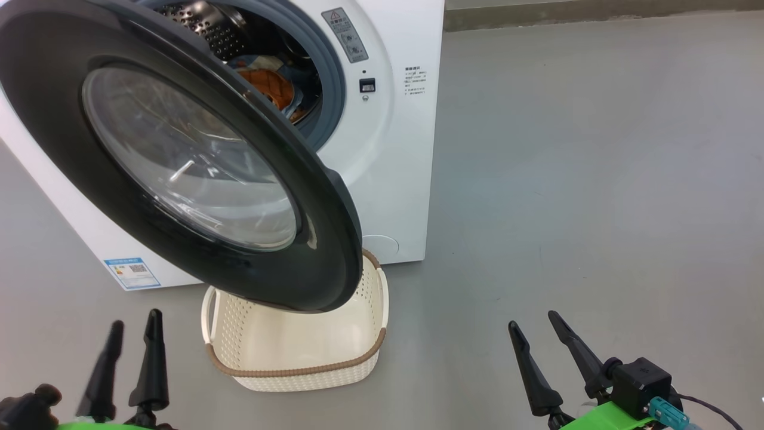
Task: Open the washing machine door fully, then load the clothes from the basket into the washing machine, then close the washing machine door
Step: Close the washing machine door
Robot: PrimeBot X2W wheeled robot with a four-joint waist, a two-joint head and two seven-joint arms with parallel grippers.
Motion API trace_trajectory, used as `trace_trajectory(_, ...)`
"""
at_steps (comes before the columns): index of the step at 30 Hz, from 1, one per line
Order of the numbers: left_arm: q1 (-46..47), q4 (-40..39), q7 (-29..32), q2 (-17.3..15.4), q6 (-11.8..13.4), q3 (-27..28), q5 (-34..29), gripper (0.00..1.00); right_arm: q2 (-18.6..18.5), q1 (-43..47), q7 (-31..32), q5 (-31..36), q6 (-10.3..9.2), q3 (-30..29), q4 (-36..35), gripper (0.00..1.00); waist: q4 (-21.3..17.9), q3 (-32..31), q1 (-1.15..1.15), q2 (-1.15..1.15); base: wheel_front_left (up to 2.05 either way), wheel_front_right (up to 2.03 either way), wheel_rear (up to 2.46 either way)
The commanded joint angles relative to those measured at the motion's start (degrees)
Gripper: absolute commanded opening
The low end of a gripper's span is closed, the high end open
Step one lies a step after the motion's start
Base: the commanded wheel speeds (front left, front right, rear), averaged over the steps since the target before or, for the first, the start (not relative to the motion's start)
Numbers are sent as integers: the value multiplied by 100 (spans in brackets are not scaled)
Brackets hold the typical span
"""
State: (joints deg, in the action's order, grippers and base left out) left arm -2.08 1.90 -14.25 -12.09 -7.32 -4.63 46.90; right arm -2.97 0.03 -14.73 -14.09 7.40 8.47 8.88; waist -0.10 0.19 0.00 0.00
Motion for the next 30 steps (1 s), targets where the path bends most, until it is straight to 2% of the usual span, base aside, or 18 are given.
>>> trace_trajectory(1, 189, -142, -71, -16, -16, 354, -644, 100, 9, -88, -27, 39, 9, 130, -163, 100, -9, 7, 0, 0, 0, 0, 0)
trace_trajectory(5, 99, -158, -73, 266, -16, 556, -1713, 100, 9, -82, -27, 34, 9, 123, -169, 100, -28, 8, 0, 0, 0, 0, 0)
trace_trajectory(8, 49, -162, -73, 382, -16, 577, -1925, 100, 9, -78, -27, 30, 9, 120, -172, 100, -37, 10, 0, 0, 0, 0, 0)
trace_trajectory(10, -18, -147, -73, 456, -16, 627, -2323, 100, 9, -73, -27, 31, 9, 111, -172, 100, -37, 12, 0, 0, 0, 0, 0)
trace_trajectory(20, -299, -125, -74, 699, 37, 847, -3477, 100, 9, -76, -27, 55, 9, 107, -209, 100, -44, 18, 0, 0, 0, 0, 0)
trace_trajectory(30, -416, 19, -74, 883, 190, 1079, -3837, 100, 9, -75, -27, 74, 9, 104, -221, 100, -63, 10, 0, 0, 0, 0, 0)
